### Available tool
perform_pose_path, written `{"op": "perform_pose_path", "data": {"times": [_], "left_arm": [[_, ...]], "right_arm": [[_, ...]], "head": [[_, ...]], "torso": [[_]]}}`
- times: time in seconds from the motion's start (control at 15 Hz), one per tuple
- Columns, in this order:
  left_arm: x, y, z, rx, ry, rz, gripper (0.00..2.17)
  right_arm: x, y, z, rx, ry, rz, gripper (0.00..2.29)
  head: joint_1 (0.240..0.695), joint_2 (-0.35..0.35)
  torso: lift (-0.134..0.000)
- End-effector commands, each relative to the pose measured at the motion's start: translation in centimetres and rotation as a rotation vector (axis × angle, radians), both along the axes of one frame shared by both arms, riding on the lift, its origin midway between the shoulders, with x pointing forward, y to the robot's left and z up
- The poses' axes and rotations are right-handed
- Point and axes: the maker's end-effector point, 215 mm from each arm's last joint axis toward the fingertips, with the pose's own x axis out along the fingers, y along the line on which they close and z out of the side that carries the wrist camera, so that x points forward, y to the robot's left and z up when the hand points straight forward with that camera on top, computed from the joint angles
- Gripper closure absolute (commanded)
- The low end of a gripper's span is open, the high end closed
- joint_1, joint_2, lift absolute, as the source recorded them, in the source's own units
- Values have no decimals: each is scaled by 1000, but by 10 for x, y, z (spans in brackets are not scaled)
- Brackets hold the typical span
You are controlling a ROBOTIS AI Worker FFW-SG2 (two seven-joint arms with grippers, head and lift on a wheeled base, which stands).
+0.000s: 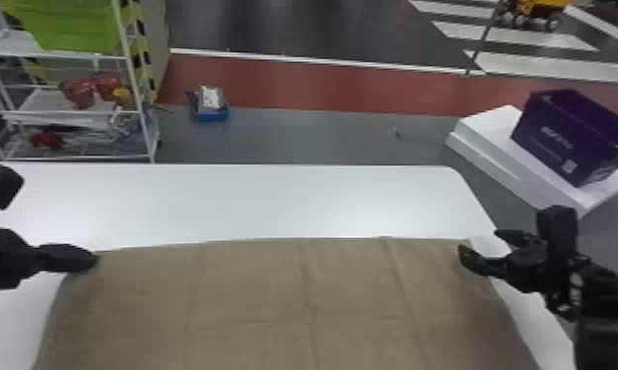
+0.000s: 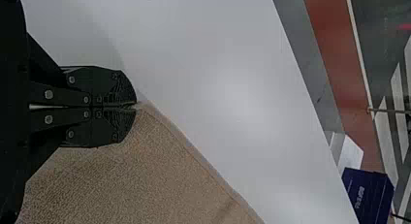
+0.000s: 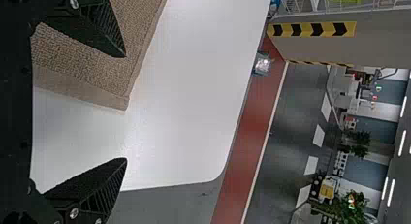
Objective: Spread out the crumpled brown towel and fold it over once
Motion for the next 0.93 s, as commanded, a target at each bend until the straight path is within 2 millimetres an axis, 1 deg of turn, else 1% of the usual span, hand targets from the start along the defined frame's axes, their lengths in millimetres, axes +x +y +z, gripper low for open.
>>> {"op": "perform_pose_path", "data": {"times": [0.0,0.13,0.27,0.33,0.47,0.67,0.73,0.8,0.87], "left_arm": [[0,0,1,0,-8,-12,1426],[0,1,3,-2,-17,-18,1426],[-1,0,4,-5,-25,-31,1426],[-2,0,3,-6,-27,-34,1426],[-3,3,4,-6,-30,-33,1426],[-5,4,4,-11,-32,-39,1426],[-5,5,4,-13,-31,-39,1426],[-6,5,4,-10,-32,-40,1426],[-7,5,3,-11,-30,-41,1426]], "right_arm": [[6,5,-7,3,-9,14,144],[8,4,-14,13,2,6,161],[11,9,-20,16,15,15,218],[12,10,-22,14,21,17,218],[13,11,-24,19,25,17,329],[14,18,-29,27,38,33,350],[13,19,-29,29,37,37,464],[15,20,-28,30,33,39,478],[15,22,-26,27,26,52,559]], "head": [[695,-156],[695,-151],[695,-149],[695,-147],[695,-145],[695,-138],[695,-137],[695,-134],[695,-132]], "torso": [[-123],[-123],[-123],[-123],[-123],[-123],[-123],[-123],[-123]]}}
